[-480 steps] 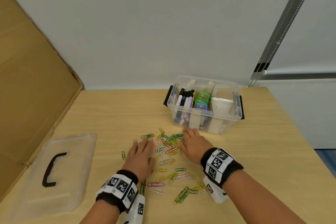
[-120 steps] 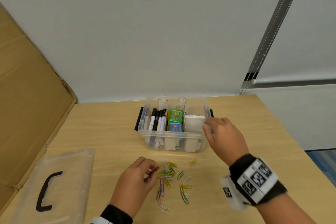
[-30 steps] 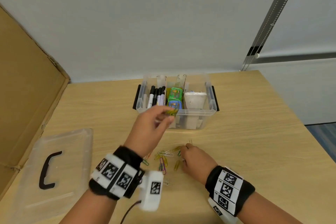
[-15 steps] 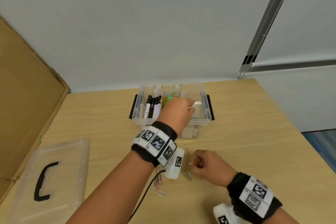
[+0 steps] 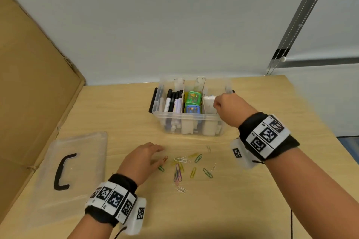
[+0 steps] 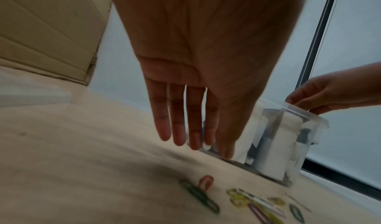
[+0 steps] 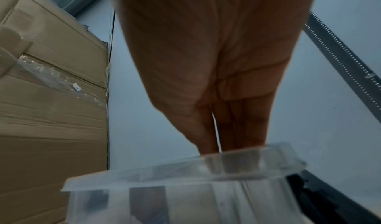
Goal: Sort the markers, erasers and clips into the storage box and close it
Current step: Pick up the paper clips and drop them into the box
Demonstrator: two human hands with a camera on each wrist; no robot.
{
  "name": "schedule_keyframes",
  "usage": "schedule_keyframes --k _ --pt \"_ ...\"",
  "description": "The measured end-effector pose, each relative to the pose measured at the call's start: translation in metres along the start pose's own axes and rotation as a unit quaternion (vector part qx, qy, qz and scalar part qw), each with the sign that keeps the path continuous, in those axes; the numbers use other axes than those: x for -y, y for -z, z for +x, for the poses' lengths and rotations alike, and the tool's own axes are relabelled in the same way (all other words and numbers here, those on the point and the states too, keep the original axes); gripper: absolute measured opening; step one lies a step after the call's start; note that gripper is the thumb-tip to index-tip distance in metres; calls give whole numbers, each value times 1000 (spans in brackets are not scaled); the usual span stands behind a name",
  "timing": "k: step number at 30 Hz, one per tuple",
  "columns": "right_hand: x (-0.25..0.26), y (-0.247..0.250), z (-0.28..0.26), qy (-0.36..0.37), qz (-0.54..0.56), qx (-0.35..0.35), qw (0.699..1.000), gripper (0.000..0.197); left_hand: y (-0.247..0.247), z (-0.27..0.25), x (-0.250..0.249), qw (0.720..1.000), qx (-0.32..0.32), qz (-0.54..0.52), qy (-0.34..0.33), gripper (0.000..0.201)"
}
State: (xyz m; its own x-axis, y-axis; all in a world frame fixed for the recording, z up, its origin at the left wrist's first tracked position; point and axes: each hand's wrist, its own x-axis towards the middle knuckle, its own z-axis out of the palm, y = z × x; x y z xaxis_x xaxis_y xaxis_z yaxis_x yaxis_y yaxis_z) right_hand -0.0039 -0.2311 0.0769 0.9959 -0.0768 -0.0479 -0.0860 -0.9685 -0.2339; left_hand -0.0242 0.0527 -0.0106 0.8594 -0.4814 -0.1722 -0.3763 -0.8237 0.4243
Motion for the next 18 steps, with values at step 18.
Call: schedule_keyframes --k 18 --pt "0 -98 -101 -71 88 208 972 64 -24 8 6 998 0 -62 -12 23"
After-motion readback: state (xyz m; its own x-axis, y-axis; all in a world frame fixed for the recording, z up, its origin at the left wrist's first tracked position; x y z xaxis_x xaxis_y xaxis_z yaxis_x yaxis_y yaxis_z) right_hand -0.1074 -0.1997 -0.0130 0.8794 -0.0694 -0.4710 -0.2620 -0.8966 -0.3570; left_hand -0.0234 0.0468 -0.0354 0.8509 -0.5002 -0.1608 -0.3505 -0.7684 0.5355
